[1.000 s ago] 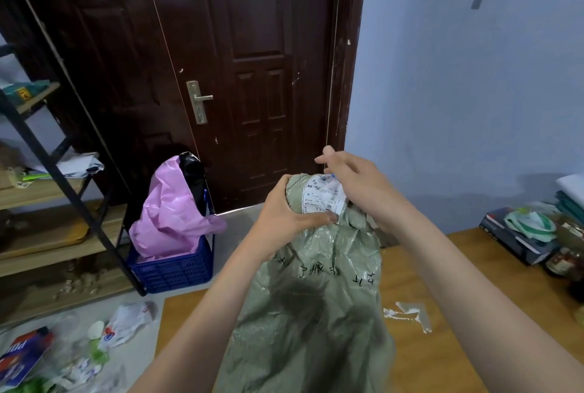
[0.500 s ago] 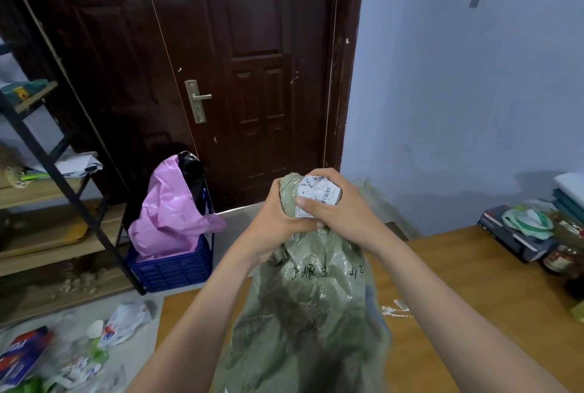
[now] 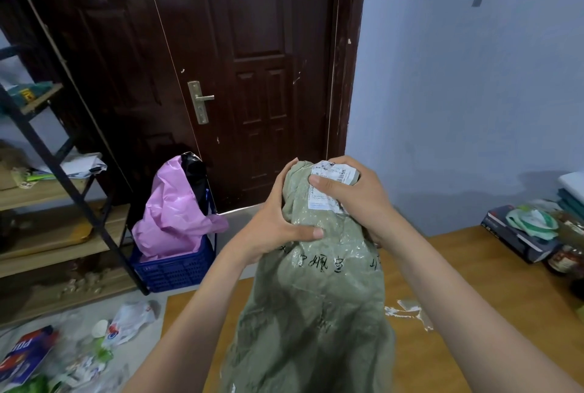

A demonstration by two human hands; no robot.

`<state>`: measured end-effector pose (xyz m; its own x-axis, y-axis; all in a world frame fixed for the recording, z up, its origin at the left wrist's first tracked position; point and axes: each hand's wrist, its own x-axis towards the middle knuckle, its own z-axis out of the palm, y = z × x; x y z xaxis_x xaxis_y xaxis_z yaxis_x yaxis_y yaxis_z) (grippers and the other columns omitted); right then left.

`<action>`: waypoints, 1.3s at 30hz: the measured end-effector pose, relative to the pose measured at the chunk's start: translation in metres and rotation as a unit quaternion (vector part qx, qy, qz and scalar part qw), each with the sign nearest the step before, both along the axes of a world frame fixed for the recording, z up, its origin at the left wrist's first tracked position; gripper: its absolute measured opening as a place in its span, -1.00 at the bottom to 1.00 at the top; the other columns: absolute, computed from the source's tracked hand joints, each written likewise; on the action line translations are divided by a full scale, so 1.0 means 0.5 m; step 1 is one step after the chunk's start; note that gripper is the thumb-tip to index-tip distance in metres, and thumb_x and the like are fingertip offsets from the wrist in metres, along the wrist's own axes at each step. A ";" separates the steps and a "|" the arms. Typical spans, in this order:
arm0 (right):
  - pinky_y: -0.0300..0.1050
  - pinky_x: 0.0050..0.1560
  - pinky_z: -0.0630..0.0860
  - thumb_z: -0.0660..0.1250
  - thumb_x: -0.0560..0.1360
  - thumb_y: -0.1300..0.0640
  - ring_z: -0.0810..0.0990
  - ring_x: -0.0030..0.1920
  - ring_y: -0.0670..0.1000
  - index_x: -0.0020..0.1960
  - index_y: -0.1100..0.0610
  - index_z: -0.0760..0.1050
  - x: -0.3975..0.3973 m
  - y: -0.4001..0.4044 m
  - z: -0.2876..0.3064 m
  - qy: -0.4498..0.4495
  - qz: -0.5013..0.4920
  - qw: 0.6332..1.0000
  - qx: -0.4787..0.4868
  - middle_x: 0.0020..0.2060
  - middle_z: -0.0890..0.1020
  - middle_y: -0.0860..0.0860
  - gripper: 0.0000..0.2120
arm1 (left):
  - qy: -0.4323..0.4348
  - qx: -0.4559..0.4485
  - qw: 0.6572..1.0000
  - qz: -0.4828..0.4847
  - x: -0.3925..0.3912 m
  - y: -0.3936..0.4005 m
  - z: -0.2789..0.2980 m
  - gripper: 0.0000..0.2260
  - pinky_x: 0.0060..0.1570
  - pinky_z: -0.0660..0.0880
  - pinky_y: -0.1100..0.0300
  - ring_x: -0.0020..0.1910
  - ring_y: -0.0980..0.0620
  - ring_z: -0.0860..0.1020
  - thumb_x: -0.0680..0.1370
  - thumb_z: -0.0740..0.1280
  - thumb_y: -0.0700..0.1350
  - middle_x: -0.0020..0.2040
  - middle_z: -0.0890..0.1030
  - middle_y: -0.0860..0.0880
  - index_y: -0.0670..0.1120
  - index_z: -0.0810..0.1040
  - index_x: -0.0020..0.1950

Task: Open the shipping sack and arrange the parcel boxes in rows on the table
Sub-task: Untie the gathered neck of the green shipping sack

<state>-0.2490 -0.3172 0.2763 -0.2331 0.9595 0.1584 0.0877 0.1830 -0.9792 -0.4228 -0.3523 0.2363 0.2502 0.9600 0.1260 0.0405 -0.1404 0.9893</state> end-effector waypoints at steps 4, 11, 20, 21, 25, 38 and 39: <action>-0.29 -0.25 0.56 0.57 0.36 0.03 0.70 -0.19 -0.14 0.01 0.04 0.59 -0.006 -0.010 0.029 0.020 -0.010 1.000 0.012 -0.16 0.71 -0.06 -0.72 | -0.046 0.016 0.999 0.009 0.024 -0.002 0.017 0.01 0.17 0.54 0.14 0.33 0.07 0.52 0.27 0.57 -0.35 0.39 0.44 0.02 0.13 0.09 0.53; -0.37 -0.30 0.51 0.56 0.37 0.04 0.66 -0.24 -0.23 -0.05 0.00 0.57 -0.010 -0.015 0.081 0.028 -0.032 0.998 0.054 -0.25 0.68 -0.15 -0.77 | -0.092 0.046 0.995 0.018 0.040 0.007 0.063 -0.04 0.25 0.53 -0.02 0.35 -0.05 0.50 0.21 0.59 -0.27 0.41 0.44 -0.07 0.13 0.17 0.47; -0.32 -0.27 0.54 0.56 0.38 0.04 0.68 -0.22 -0.18 -0.05 0.05 0.58 -0.011 -0.022 0.139 0.039 -0.029 0.996 0.075 -0.22 0.69 -0.11 -0.78 | -0.107 0.079 0.991 0.020 0.042 0.012 0.113 -0.11 0.14 0.54 0.14 0.30 0.00 0.55 0.26 0.57 -0.30 0.34 0.51 -0.01 0.18 0.21 0.42; -0.31 -0.27 0.55 0.56 0.38 0.04 0.68 -0.22 -0.17 -0.04 0.05 0.58 -0.012 -0.021 0.139 0.041 -0.027 0.996 0.068 -0.22 0.69 -0.11 -0.77 | -0.108 0.077 0.991 0.023 0.042 0.012 0.113 -0.11 0.13 0.55 0.14 0.29 -0.01 0.56 0.27 0.57 -0.33 0.33 0.52 -0.02 0.17 0.22 0.43; -0.33 -0.30 0.53 0.56 0.36 0.05 0.68 -0.25 -0.18 -0.06 0.05 0.59 -0.013 -0.024 0.140 0.049 -0.028 0.997 0.051 -0.24 0.69 -0.11 -0.77 | -0.106 0.074 0.991 0.031 0.042 0.010 0.113 -0.07 0.16 0.55 0.05 0.30 -0.07 0.55 0.26 0.57 -0.31 0.35 0.51 -0.11 0.06 0.18 0.50; -0.04 -0.07 0.67 0.57 0.34 -0.02 0.73 -0.15 0.01 -0.03 0.12 0.63 -0.015 -0.031 0.165 0.056 -0.031 0.998 -0.005 -0.16 0.74 0.03 -0.69 | -0.089 0.086 0.989 0.082 0.043 0.000 0.149 -0.23 0.02 0.58 0.20 0.12 0.02 0.65 0.24 0.57 -0.26 0.13 0.67 -0.02 -0.11 0.37 0.42; 0.01 -0.03 0.67 0.57 0.33 -0.04 0.73 -0.14 0.02 -0.02 0.12 0.63 -0.015 -0.029 0.160 0.048 -0.033 0.998 -0.012 -0.15 0.74 0.02 -0.67 | -0.091 0.083 0.989 0.085 0.043 0.000 0.144 -0.23 0.01 0.58 0.20 0.11 0.03 0.66 0.24 0.56 -0.26 0.11 0.67 -0.01 -0.10 0.38 0.41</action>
